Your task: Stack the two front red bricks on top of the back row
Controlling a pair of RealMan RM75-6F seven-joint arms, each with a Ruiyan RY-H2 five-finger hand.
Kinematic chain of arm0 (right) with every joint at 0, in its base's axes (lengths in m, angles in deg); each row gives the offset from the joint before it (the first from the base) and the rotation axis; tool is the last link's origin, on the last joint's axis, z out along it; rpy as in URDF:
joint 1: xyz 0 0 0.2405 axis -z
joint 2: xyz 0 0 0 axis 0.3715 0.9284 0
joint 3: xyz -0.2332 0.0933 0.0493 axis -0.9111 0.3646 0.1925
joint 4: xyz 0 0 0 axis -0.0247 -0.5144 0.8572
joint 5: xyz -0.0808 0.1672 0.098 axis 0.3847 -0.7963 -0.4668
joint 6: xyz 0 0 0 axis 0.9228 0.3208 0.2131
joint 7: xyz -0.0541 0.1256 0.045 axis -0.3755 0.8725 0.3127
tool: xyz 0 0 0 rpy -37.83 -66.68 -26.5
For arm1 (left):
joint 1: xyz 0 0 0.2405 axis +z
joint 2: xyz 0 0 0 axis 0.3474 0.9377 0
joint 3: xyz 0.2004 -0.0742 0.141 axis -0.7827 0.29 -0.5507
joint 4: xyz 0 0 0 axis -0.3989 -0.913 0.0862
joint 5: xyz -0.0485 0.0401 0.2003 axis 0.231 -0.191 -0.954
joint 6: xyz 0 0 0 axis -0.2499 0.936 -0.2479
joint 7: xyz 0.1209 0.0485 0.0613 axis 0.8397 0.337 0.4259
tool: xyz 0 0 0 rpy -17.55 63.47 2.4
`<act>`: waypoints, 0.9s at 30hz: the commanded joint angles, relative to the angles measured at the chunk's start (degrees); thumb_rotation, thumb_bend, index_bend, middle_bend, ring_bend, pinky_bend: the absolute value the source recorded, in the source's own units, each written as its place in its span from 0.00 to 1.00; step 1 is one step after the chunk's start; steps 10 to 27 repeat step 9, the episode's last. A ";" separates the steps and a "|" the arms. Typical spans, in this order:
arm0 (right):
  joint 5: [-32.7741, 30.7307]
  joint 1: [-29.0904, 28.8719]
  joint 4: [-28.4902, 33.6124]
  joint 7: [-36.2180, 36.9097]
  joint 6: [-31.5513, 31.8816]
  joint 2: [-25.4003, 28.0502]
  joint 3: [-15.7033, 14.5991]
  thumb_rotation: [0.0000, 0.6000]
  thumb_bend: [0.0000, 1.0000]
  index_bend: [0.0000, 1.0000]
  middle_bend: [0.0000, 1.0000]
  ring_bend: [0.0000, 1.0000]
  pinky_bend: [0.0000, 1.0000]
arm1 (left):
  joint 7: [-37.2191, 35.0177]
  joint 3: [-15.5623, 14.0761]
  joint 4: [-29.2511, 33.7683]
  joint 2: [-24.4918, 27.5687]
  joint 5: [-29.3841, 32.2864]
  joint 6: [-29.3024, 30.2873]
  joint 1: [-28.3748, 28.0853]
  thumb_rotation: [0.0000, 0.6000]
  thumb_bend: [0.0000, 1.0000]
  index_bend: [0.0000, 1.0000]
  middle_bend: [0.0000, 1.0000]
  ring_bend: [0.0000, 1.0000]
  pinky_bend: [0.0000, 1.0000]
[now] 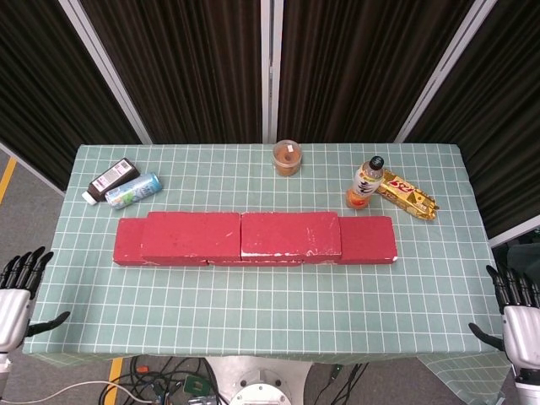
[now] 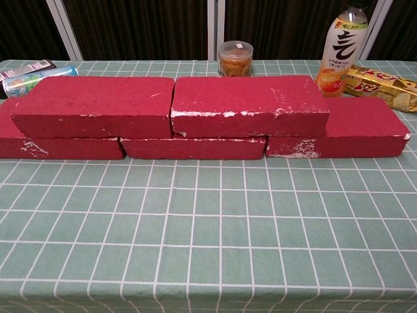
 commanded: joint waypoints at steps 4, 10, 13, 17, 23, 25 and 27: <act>0.56 0.56 0.37 -0.22 -0.74 0.24 0.62 1.00 0.00 0.00 0.00 0.00 0.00 | 2.09 0.30 -0.03 -0.15 1.60 -0.57 0.50 1.00 0.00 0.02 0.00 0.00 0.00; 0.74 0.87 0.24 -0.17 -1.63 0.10 1.18 1.00 0.00 0.00 0.00 0.00 0.00 | 2.36 0.41 0.12 0.10 2.34 -1.09 0.63 1.00 0.00 0.02 0.00 0.00 0.00; 0.74 0.87 0.24 -0.17 -1.63 0.10 1.18 1.00 0.00 0.00 0.00 0.00 0.00 | 2.36 0.41 0.12 0.10 2.34 -1.09 0.63 1.00 0.00 0.02 0.00 0.00 0.00; 0.74 0.87 0.24 -0.17 -1.63 0.10 1.18 1.00 0.00 0.00 0.00 0.00 0.00 | 2.36 0.41 0.12 0.10 2.34 -1.09 0.63 1.00 0.00 0.02 0.00 0.00 0.00; 0.74 0.87 0.24 -0.17 -1.63 0.10 1.18 1.00 0.00 0.00 0.00 0.00 0.00 | 2.36 0.41 0.12 0.10 2.34 -1.09 0.63 1.00 0.00 0.02 0.00 0.00 0.00; 0.74 0.87 0.24 -0.17 -1.63 0.10 1.18 1.00 0.00 0.00 0.00 0.00 0.00 | 2.36 0.41 0.12 0.10 2.34 -1.09 0.63 1.00 0.00 0.02 0.00 0.00 0.00; 0.74 0.87 0.24 -0.17 -1.63 0.10 1.18 1.00 0.00 0.00 0.00 0.00 0.00 | 2.36 0.41 0.12 0.10 2.34 -1.09 0.63 1.00 0.00 0.02 0.00 0.00 0.00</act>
